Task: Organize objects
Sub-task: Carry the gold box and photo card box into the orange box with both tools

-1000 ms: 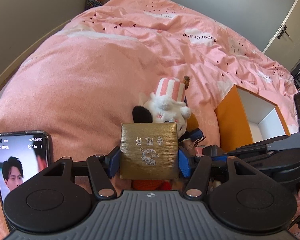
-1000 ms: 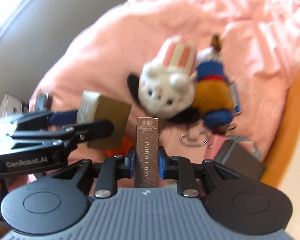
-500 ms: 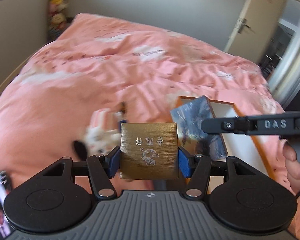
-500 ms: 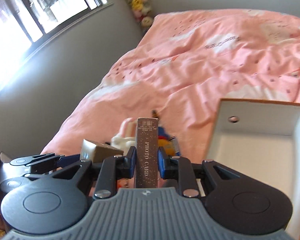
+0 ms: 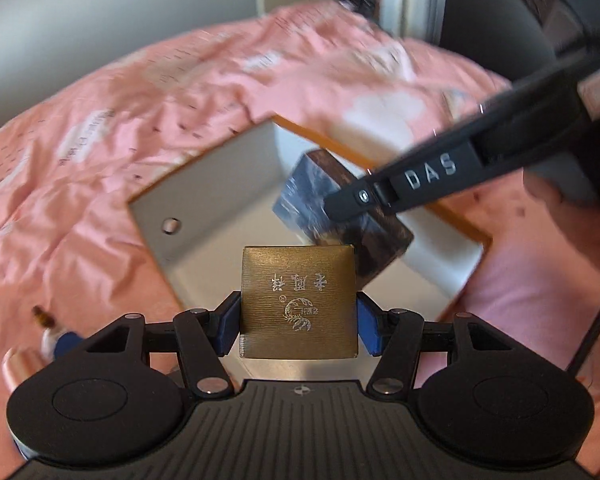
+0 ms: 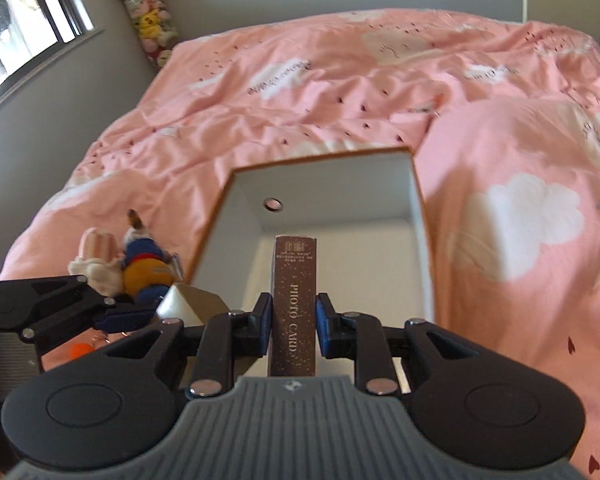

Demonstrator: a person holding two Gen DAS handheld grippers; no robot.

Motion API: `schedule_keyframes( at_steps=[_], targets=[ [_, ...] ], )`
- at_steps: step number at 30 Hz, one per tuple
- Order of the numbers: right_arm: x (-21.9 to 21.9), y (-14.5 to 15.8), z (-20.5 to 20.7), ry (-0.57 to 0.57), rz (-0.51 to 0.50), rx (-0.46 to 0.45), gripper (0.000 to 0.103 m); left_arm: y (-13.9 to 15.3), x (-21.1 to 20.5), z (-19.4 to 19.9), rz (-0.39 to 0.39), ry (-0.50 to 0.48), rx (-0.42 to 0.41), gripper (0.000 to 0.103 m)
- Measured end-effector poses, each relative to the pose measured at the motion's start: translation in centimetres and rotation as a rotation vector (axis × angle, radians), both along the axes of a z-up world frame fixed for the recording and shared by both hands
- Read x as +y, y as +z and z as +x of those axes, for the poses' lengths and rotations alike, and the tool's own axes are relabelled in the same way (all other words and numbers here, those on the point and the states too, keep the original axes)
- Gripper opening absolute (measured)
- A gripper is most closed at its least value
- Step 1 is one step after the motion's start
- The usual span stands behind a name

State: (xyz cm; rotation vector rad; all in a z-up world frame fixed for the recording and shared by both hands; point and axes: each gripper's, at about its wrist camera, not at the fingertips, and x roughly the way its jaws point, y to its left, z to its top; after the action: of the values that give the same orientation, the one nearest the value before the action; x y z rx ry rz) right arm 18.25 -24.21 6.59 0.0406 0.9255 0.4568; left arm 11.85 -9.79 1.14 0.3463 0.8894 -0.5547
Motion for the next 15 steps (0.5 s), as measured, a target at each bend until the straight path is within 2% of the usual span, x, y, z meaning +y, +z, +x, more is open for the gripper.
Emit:
schedule_keyframes(
  at_steps=[3,6,15],
  targets=[
    [-0.7,-1.4,0.3,-0.014,-0.005,0.039,0.024,-2.0,-1.6,0.4,0.092,-0.062,0.054,0.067],
    [-0.5,-2.9,0.7,-0.007,-0.01,0.08,0.024,-3.9,-2.1,0.9,0.144,-0.082,0.121,0.067],
    [1.4,-5.9,1.4,0.034,-0.038,0.162,0.024,-5.4,-0.5,2.9,0.162,-0.033,0.199,0.067]
  ],
)
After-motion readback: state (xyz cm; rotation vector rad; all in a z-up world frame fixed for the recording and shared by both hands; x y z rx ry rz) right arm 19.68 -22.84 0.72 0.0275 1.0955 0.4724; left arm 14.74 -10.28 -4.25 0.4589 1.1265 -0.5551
